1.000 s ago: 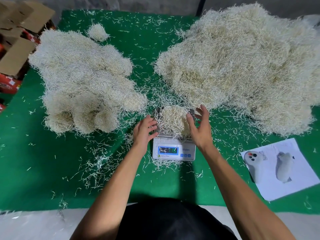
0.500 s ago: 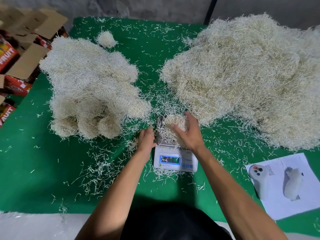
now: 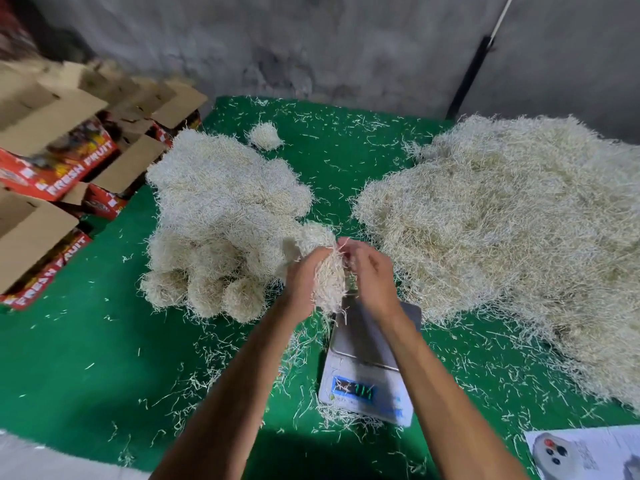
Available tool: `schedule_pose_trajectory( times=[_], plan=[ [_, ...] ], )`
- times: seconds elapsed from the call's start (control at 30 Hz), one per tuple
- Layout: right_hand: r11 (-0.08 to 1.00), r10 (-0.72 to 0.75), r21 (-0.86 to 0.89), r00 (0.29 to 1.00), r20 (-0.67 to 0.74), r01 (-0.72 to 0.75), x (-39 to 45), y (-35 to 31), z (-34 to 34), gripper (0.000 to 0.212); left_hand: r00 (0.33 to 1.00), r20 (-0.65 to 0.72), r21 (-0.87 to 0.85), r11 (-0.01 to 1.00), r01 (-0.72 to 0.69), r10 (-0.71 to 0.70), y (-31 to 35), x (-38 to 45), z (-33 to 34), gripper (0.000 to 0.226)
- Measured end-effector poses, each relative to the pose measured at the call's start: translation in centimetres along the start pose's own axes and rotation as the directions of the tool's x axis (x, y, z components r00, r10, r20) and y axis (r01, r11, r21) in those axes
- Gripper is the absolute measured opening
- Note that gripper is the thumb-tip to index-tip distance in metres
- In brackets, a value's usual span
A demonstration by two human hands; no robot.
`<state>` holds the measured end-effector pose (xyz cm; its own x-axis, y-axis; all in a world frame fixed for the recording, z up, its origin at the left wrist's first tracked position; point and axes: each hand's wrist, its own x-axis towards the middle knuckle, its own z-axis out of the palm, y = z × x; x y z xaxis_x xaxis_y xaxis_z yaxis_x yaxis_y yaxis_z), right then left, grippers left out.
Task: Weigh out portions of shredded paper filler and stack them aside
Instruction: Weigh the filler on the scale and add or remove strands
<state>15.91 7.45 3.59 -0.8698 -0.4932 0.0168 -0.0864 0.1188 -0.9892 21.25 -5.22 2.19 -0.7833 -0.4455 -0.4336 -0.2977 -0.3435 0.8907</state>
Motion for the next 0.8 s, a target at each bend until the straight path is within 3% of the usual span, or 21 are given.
schedule_pose_trajectory(
  times=[0.03, 0.1, 0.17, 0.23, 0.33, 0.47, 0.53, 0.67, 0.73, 0.8],
  plan=[
    [0.999, -0.019, -0.032, 0.999, -0.041, 0.018, 0.9, -0.8, -0.6, 0.031, 0.999, 0.004, 0.116, 0.993, -0.036, 0.035, 0.7, 0.2, -0.2, 0.071],
    [0.992, -0.017, -0.122, 0.999, 0.033, 0.021, 2.6, -2.0, -1.5, 0.039, 0.999, -0.016, 0.288, 0.957, -0.033, 0.039, 1.5, 0.6, 0.0, 0.097],
    [0.994, 0.053, -0.104, 0.994, 0.094, -0.043, 4.0, -2.6, -2.4, 0.026, 0.999, -0.004, 0.370, 0.928, -0.040, 0.044, 2.0, 1.0, 0.2, 0.111],
    [0.993, 0.107, -0.061, 0.994, 0.033, -0.105, 5.6, -2.7, -4.0, 0.049, 0.999, -0.010, 0.368, 0.929, -0.031, 0.037, 2.4, 0.7, 0.7, 0.114],
    [0.970, 0.239, -0.032, 0.970, -0.046, -0.240, 8.0, -2.5, -4.4, 0.052, 0.997, -0.062, 0.314, 0.949, -0.031, 0.053, 2.7, 0.0, 2.2, 0.093],
    [0.885, 0.465, 0.134, 0.845, -0.264, -0.446, 11.8, -2.4, -7.0, 0.025, 0.979, 0.063, 0.270, 0.942, -0.202, 0.192, 2.4, -1.5, 3.0, 0.014],
    [0.858, 0.510, 0.260, 0.793, -0.333, -0.442, 13.6, -2.3, -10.5, 0.022, 0.974, 0.024, 0.242, 0.944, -0.224, 0.225, 1.6, -1.8, 2.0, 0.036],
    [0.859, 0.446, 0.431, 0.819, -0.361, -0.278, 15.3, -1.5, -14.1, 0.029, 0.977, -0.199, 0.138, 0.989, -0.050, 0.077, 1.2, -0.8, 0.0, 0.029],
    [0.836, 0.440, 0.497, 0.825, -0.355, -0.233, 15.3, -1.0, -14.6, 0.031, 0.976, -0.213, 0.099, 0.995, -0.027, 0.048, 1.4, -0.5, -0.1, 0.031],
    [0.846, 0.408, 0.477, 0.866, -0.289, -0.239, 14.8, -0.4, -15.1, 0.048, 0.981, -0.188, 0.110, 0.993, -0.036, 0.056, 1.1, -0.4, 0.1, 0.028]
  ],
)
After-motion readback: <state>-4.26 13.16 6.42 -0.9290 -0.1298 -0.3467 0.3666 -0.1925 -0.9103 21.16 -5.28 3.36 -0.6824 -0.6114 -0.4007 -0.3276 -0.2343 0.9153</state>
